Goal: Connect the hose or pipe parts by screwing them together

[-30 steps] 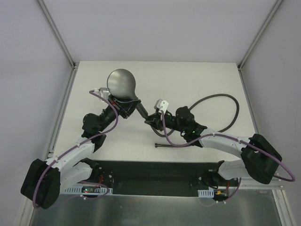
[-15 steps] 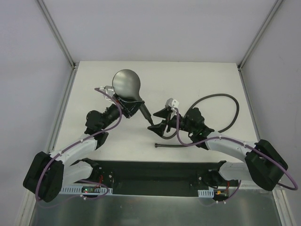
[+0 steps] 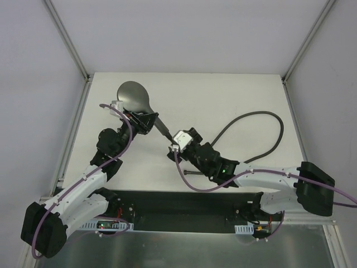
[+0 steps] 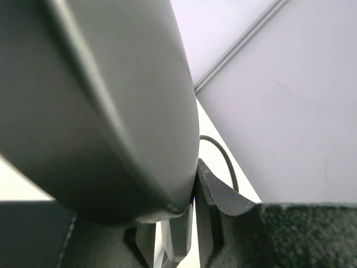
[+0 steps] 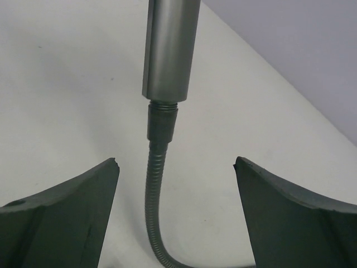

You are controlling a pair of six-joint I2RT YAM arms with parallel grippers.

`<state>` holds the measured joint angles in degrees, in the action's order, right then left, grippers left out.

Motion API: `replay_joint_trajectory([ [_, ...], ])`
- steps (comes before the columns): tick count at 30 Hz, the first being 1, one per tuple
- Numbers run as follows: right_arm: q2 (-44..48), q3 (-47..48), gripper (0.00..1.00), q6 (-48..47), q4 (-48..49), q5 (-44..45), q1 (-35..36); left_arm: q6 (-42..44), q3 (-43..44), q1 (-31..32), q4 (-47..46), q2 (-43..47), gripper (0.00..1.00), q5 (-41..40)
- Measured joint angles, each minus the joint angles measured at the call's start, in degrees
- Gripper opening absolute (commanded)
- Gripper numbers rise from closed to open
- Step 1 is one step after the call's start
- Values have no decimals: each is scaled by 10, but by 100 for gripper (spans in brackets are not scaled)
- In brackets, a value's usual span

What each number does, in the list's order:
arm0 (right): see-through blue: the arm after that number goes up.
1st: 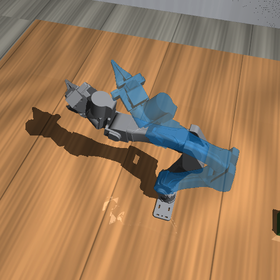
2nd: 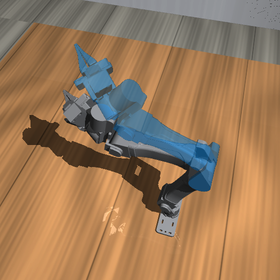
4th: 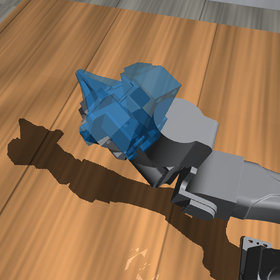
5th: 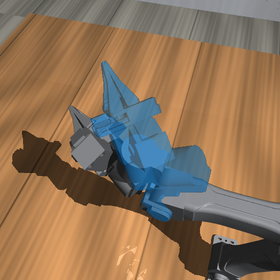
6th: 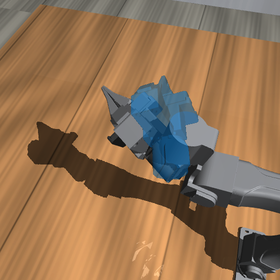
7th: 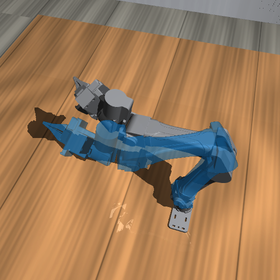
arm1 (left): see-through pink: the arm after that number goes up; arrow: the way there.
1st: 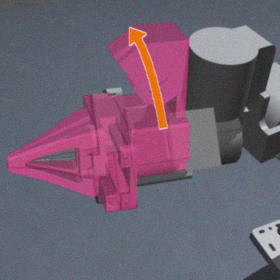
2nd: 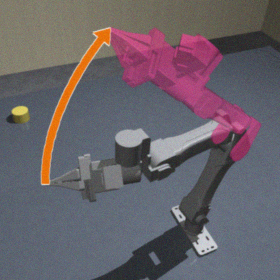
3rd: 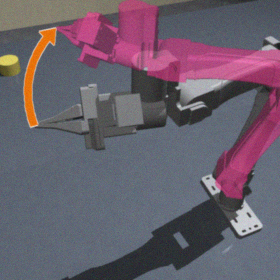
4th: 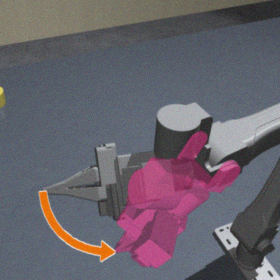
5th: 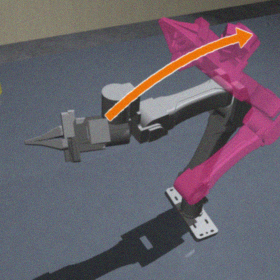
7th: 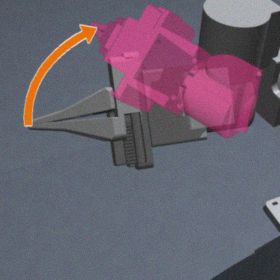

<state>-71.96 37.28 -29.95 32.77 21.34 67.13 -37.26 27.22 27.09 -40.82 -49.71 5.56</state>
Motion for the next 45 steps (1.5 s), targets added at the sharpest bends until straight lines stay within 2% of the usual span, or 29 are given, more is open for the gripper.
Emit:
replay_joint_trajectory([
  [3, -45, 35, 87, -56, 8, 82, 31, -10, 4, 3, 44, 12, 0, -27],
  [7, -108, 85, 85, -114, 17, 146, 53, -31, 14, 4, 90, 28, 0, -52],
  [10, -145, 113, 77, -141, 18, 174, 61, -44, 16, 3, 115, 45, 0, -70],
  [11, -154, 119, 64, -147, 17, 179, 62, -49, 17, 4, 122, 50, 0, -76],
  [13, -167, 129, 44, -154, 17, 187, 63, -54, 21, 4, 138, 58, 0, -82],
  [14, -170, 132, 28, -157, 17, 189, 64, -55, 22, 4, 143, 61, 0, -86],
  [16, -175, 134, 17, -159, 18, 187, 65, -63, 23, 4, 146, 66, 0, -92],
  [17, -176, 134, 8, -158, 21, 186, 66, -66, 24, 4, 147, 68, 0, -93],
  [19, -174, 133, 1, -150, 25, 182, 68, -68, 25, 3, 149, 72, 0, -93],
  [23, -139, 106, 1, -109, 25, 104, 39, -54, -2, 3, 88, 76, 0, -64],
  [28, -66, 40, 1, -7, 26, -134, -55, -25, -40, 3, -19, 57, 0, 12],
  [34, -56, 13, 1, 105, 37, -398, -164, -8, -89, 2, -196, -9, 0, 83],
  [38, -57, 0, 3, 159, 50, -505, -207, -9, -91, 2, -275, -66, 0, 136],
  [39, -58, -2, 7, 167, 52, -519, -213, -10, -91, 2, -288, -76, 0, 142],
  [40, -60, -4, 24, 175, 56, -532, -218, -11, -90, 3, -300, -88, 0, 150],
  [42, -66, -7, 40, 191, 61, -558, -231, -11, -84, 3, -311, -106, 0, 163],
  [43, -68, -10, 60, 198, 65, -564, -236, -10, -81, 3, -311, -111, 0, 167],
  [45, -67, -14, 74, 207, 78, -570, -238, -3, -77, 4, -306, -117, 0, 170],
])
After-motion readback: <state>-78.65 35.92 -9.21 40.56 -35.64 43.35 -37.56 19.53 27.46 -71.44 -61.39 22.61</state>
